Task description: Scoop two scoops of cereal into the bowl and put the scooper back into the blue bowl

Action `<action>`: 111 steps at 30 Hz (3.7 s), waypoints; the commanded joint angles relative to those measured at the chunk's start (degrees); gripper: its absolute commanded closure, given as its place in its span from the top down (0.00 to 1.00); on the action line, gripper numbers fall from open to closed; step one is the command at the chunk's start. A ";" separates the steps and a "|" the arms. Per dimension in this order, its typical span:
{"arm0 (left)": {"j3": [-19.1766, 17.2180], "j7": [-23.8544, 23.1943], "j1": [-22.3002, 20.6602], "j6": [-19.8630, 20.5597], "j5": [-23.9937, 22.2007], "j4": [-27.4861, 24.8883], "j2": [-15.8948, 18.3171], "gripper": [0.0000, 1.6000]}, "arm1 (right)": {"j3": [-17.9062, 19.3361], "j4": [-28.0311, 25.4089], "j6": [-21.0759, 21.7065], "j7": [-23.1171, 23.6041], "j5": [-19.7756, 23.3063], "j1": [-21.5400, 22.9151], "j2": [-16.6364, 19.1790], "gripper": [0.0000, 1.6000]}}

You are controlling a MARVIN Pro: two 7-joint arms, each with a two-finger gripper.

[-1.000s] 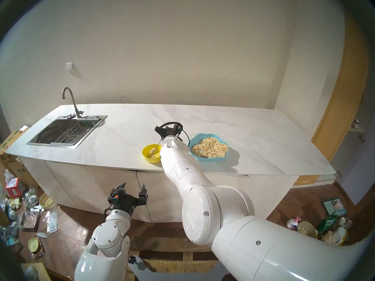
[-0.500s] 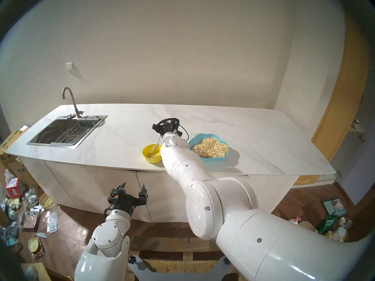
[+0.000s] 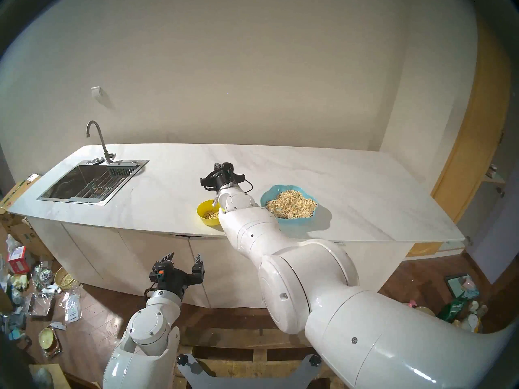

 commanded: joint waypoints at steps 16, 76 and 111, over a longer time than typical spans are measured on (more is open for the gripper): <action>0.12 -0.16 -0.40 -0.38 -0.10 -1.36 -0.03 1.00 | 13.65 -3.66 0.69 2.11 13.54 3.10 4.14 0.00; 0.14 -0.16 -0.37 -0.37 -0.14 -1.41 0.00 1.00 | 5.13 -31.78 5.28 4.35 7.12 -15.77 28.03 1.00; 0.15 -0.18 -0.32 -0.35 -0.19 -1.51 0.04 1.00 | 11.98 -77.57 20.78 -1.04 6.75 -47.22 36.06 1.00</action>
